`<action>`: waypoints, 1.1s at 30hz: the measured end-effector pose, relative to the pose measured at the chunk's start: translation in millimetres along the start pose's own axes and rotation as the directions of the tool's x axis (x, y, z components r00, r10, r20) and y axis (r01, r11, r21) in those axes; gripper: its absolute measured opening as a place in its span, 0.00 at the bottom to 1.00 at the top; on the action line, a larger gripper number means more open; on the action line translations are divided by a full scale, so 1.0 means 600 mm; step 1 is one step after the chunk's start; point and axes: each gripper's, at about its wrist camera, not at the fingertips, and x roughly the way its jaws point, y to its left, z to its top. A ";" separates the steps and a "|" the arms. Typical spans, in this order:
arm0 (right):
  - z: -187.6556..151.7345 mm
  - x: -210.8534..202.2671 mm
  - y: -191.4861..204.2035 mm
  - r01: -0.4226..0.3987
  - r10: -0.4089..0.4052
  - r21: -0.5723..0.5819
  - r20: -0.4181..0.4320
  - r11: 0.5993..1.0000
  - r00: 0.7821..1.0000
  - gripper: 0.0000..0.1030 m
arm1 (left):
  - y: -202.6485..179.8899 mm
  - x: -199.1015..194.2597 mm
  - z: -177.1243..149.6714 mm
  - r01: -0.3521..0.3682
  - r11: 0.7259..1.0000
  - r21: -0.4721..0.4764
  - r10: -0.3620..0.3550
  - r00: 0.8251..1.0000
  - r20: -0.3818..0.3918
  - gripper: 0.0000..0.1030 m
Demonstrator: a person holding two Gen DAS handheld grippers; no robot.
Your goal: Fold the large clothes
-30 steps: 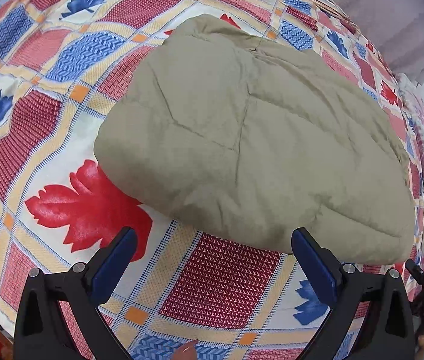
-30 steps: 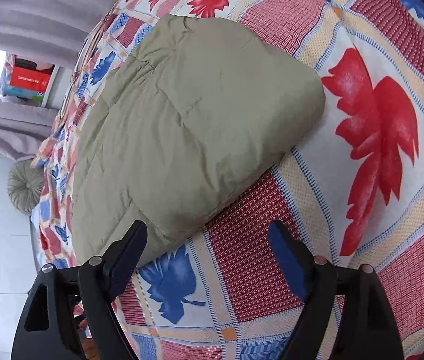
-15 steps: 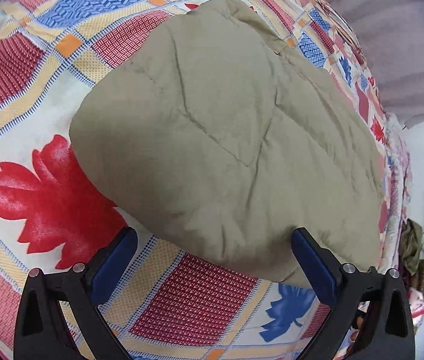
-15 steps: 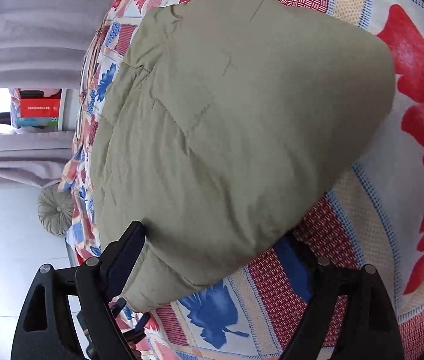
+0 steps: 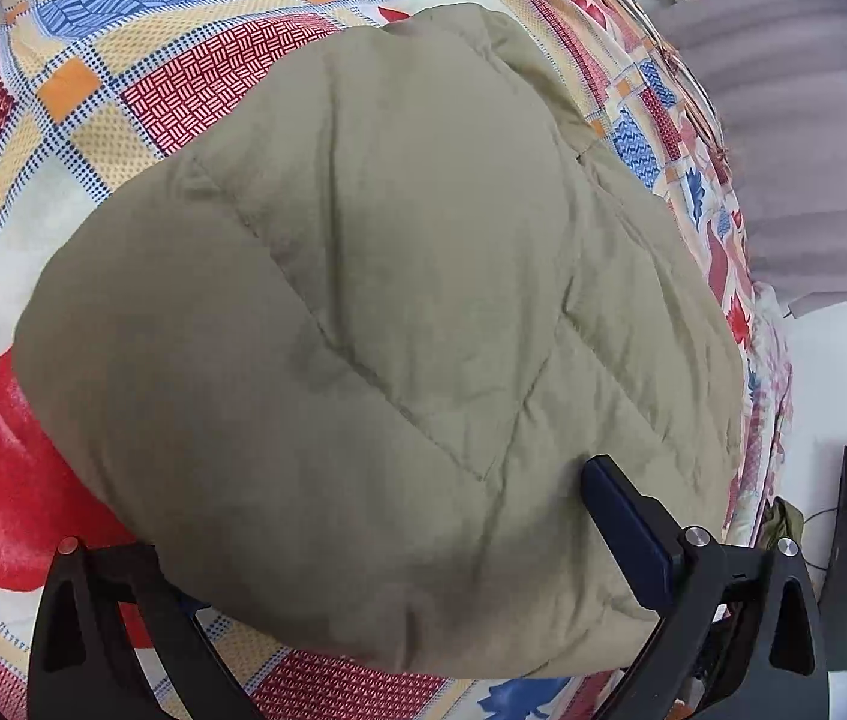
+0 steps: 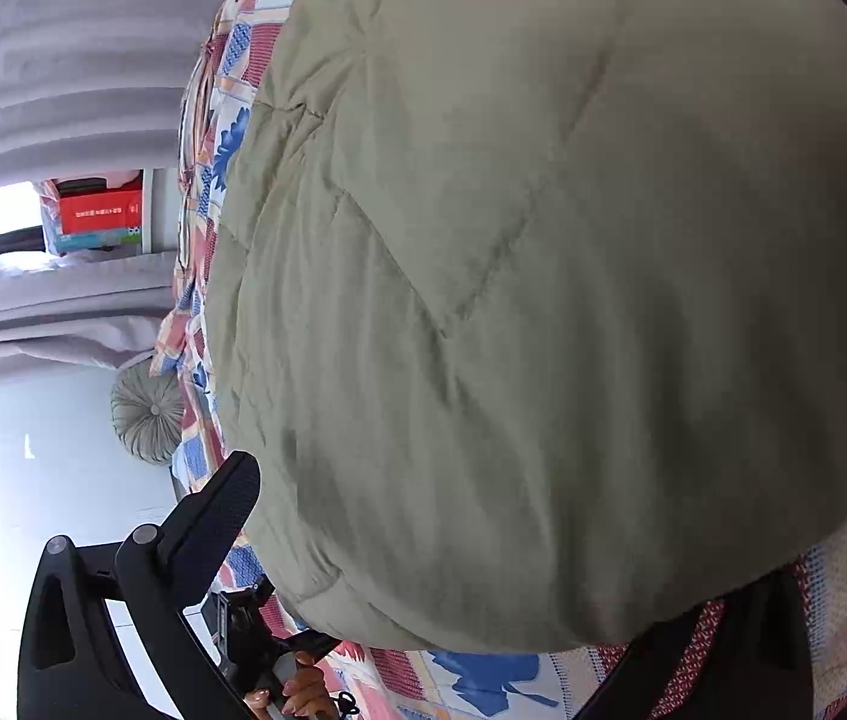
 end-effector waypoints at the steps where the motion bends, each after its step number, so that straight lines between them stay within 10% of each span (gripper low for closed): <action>1: 0.002 0.006 0.000 0.004 -0.004 0.001 -0.006 1.000 1.000 1.00 | 0.000 0.002 0.002 -0.001 1.000 -0.008 0.001 1.000 0.006 1.00; 3: 0.004 0.018 0.001 0.008 -0.008 0.003 -0.013 1.000 1.000 1.00 | -0.005 0.006 0.006 -0.008 1.000 -0.028 0.008 1.000 0.019 0.99; 7: 0.003 0.018 -0.004 -0.013 0.013 0.051 0.000 0.999 1.000 0.94 | -0.007 -0.001 0.009 0.020 0.999 -0.041 -0.019 1.000 0.025 0.40; 9: 0.004 0.014 -0.016 -0.025 0.025 0.092 -0.001 0.995 1.000 0.53 | -0.018 -0.014 0.008 0.021 1.000 0.005 -0.021 0.999 0.042 0.27; 10: 0.003 0.011 -0.019 -0.038 0.038 0.103 0.000 0.994 0.999 0.47 | -0.025 -0.023 0.006 0.013 0.999 0.036 -0.015 0.999 0.052 0.22; 15: -0.010 -0.021 -0.008 -0.083 0.083 0.061 0.001 0.995 0.997 0.28 | -0.067 -0.068 -0.012 -0.028 0.980 0.195 0.009 0.995 0.098 0.18; 33: -0.218 -0.153 -0.108 -0.017 0.030 0.109 -0.114 0.994 0.993 0.28 | 0.076 -0.215 -0.197 -0.020 0.963 0.270 0.051 0.993 -0.110 0.18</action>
